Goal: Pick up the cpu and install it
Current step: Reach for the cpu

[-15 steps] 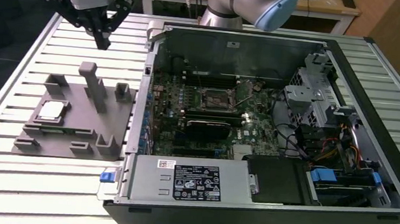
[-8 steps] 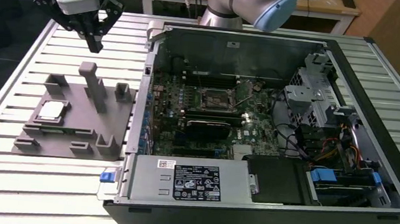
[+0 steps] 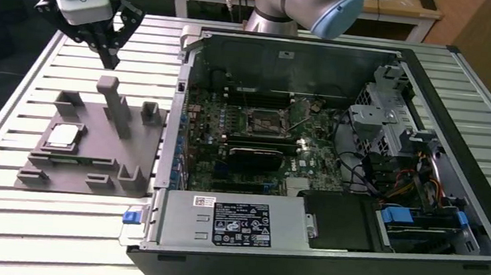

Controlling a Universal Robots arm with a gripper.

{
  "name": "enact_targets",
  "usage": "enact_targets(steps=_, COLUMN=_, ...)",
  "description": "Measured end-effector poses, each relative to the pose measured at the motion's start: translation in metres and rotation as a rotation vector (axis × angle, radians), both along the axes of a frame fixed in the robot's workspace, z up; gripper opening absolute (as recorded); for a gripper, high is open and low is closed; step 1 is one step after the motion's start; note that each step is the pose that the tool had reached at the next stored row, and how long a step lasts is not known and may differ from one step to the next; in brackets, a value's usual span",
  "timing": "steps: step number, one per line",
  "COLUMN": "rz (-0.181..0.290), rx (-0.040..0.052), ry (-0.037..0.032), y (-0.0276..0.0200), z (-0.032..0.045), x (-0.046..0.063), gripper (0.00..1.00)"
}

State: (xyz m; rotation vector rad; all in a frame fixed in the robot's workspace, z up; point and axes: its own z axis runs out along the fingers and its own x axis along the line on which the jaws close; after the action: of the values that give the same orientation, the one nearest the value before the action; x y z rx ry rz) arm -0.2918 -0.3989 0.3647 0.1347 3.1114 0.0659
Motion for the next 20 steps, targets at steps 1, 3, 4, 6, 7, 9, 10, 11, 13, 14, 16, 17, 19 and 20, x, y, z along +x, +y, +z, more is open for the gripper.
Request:
enact_targets(steps=1, rz=0.0, rx=-0.0001, ry=0.0, y=0.0, z=-0.0009, x=-0.001, gripper=0.11)
enact_targets(steps=3, rz=0.0, rx=-0.0002, ry=0.0001, y=0.0, z=-0.0027, x=-0.004, gripper=0.11)
enact_targets(steps=4, rz=0.0, rx=-0.0003, ry=0.0001, y=0.0, z=-0.0037, x=-0.006, gripper=0.11)
enact_targets(steps=6, rz=0.0, rx=-0.0005, ry=0.0002, y=0.0, z=-0.0055, x=-0.009, gripper=0.11)
enact_targets(steps=7, rz=0.0, rx=-0.0005, ry=0.0001, y=0.0, z=-0.0066, x=-0.011, gripper=0.11)
enact_targets(steps=9, rz=0.0, rx=-0.0008, ry=0.0003, y=0.0, z=-0.0085, x=-0.015, gripper=0.11)
enact_targets(steps=10, rz=0.0, rx=-0.001, ry=0.0002, y=0.0, z=-0.0094, x=-0.018, gripper=0.11)
enact_targets(steps=11, rz=0.0, rx=-0.0011, ry=0.0001, y=0.0, z=-0.0104, x=-0.02, gripper=0.11)
enact_targets(steps=13, rz=0.0, rx=-0.0015, ry=0.0001, y=0.0, z=-0.0121, x=-0.025, gripper=0.11)
enact_targets(steps=14, rz=0.0, rx=-0.0017, ry=0.0001, y=0.0, z=-0.013, x=-0.027, gripper=0.11)
enact_targets(steps=16, rz=0.0, rx=-0.0024, ry=0.0003, y=0.0, z=-0.0149, x=-0.032, gripper=0.11)
enact_targets(steps=17, rz=0.0, rx=-0.0026, ry=0.0002, y=0.0, z=-0.0159, x=-0.034, gripper=0.11)
enact_targets(steps=19, rz=0.0, rx=-0.0032, ry=0.0001, y=0.0, z=-0.0181, x=-0.038, gripper=0.11)
enact_targets(steps=20, rz=0.0, rx=-0.0035, ry=0.0001, y=0.0, z=-0.0192, x=-0.041, gripper=0.11)
